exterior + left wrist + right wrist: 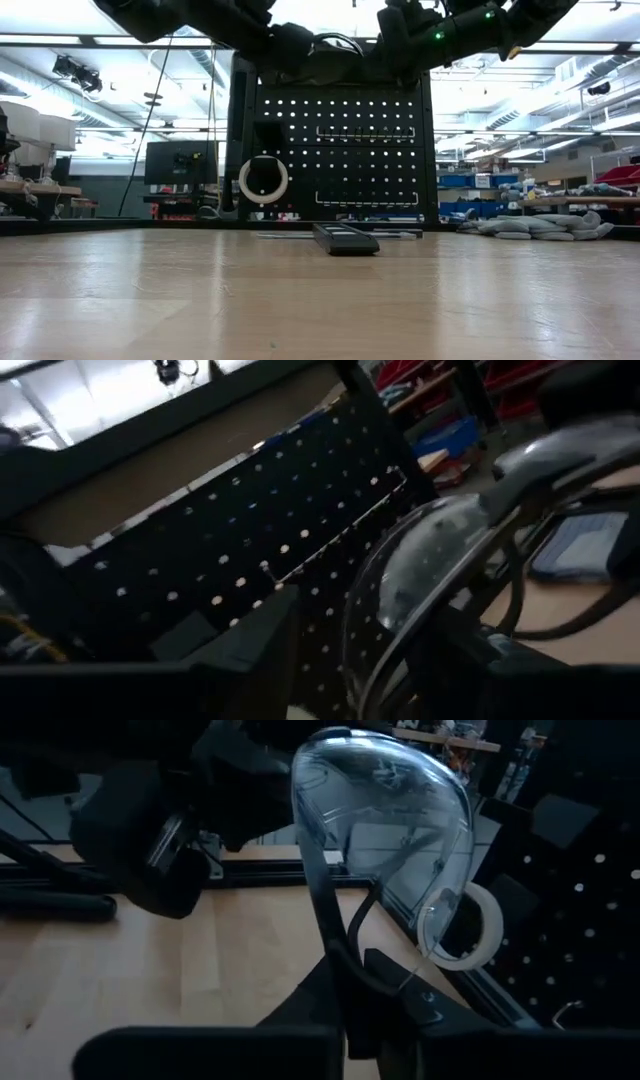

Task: Hang tools onto peg board
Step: Put the black safety glasses on the black pegboard

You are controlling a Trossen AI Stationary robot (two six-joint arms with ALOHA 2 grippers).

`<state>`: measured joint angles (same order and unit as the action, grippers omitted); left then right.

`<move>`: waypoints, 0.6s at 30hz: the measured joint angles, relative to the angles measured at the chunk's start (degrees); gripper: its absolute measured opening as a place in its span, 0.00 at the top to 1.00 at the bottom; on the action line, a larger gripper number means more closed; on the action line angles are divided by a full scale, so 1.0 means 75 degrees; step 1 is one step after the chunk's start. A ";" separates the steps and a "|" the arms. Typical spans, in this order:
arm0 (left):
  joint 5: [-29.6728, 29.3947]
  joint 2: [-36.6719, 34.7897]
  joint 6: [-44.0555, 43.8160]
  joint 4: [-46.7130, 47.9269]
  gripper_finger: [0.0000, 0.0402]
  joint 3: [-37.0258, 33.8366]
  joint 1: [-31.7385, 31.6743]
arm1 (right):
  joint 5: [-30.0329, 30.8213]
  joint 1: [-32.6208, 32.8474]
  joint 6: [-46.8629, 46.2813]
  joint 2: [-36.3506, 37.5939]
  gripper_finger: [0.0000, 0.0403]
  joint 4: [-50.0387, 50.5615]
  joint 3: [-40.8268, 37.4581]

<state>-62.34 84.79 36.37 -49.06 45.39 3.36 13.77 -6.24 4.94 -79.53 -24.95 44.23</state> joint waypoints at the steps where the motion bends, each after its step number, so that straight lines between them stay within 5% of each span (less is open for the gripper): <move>1: -0.0093 -0.0018 0.0122 -0.0009 0.57 0.0000 0.0067 | -0.0001 0.0000 0.0007 0.0000 0.92 0.0003 0.0000; 12: -0.0633 -0.0118 0.0150 0.0017 0.57 0.0000 0.1025 | 0.0319 -0.0006 0.0291 0.0006 0.90 0.0008 0.0003; 18: -0.1648 -0.0115 0.0273 0.0126 0.57 0.0000 0.1346 | 0.0852 -0.0003 0.0750 0.0416 0.90 0.0020 0.0003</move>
<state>-74.70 83.92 38.41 -48.11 45.39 13.46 20.16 -6.26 10.56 -76.41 -24.80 44.25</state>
